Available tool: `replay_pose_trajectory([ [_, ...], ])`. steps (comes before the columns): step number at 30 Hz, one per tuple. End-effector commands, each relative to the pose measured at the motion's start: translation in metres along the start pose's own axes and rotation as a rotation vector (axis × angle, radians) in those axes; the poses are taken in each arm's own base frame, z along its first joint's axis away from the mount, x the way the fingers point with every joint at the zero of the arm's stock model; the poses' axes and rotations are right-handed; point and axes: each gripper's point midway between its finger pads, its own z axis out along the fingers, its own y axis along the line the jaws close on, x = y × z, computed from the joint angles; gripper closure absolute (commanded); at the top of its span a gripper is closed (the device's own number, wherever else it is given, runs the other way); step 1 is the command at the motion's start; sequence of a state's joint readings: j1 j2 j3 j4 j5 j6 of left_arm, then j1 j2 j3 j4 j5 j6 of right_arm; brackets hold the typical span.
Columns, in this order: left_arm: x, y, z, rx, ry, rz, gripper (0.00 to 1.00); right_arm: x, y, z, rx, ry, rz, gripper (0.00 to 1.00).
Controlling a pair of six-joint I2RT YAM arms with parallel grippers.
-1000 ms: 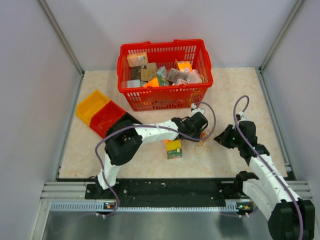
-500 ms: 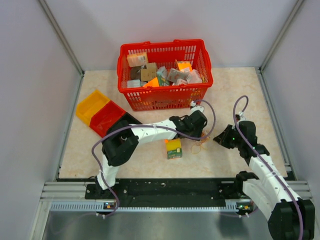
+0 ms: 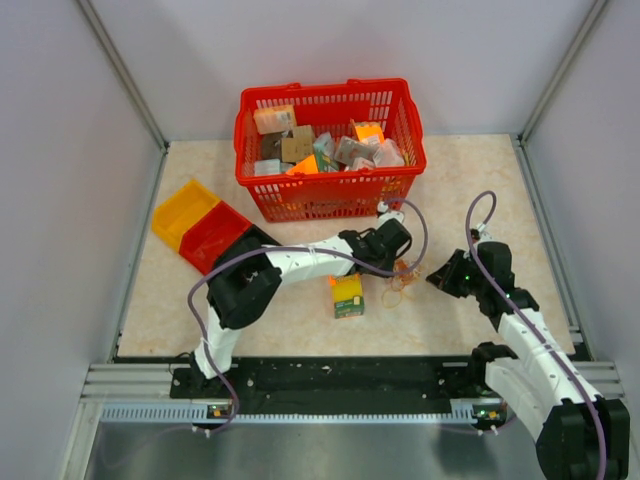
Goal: Untangle the cables
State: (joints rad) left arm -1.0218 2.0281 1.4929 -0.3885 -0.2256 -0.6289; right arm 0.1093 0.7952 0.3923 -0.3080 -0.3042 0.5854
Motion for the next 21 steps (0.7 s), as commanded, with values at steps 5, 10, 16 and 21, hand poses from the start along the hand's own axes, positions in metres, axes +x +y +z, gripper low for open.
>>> replay_pose_trajectory([
  [5,-0.038,-0.021,-0.031,0.055,-0.046,0.012,1.00,0.001,0.004,0.001,-0.025,0.018,-0.046,0.84],
  [10,-0.080,-0.070,-0.121,0.366,-0.162,-0.006,1.00,0.004,0.021,-0.001,-0.129,0.054,-0.113,0.49],
  [16,-0.100,-0.102,-0.196,0.598,-0.184,0.003,1.00,-0.011,0.069,-0.010,-0.370,-0.012,-0.121,0.36],
  [21,-0.113,-0.132,-0.258,0.806,-0.191,0.019,1.00,-0.034,0.035,0.013,-0.132,-0.083,0.001,0.36],
])
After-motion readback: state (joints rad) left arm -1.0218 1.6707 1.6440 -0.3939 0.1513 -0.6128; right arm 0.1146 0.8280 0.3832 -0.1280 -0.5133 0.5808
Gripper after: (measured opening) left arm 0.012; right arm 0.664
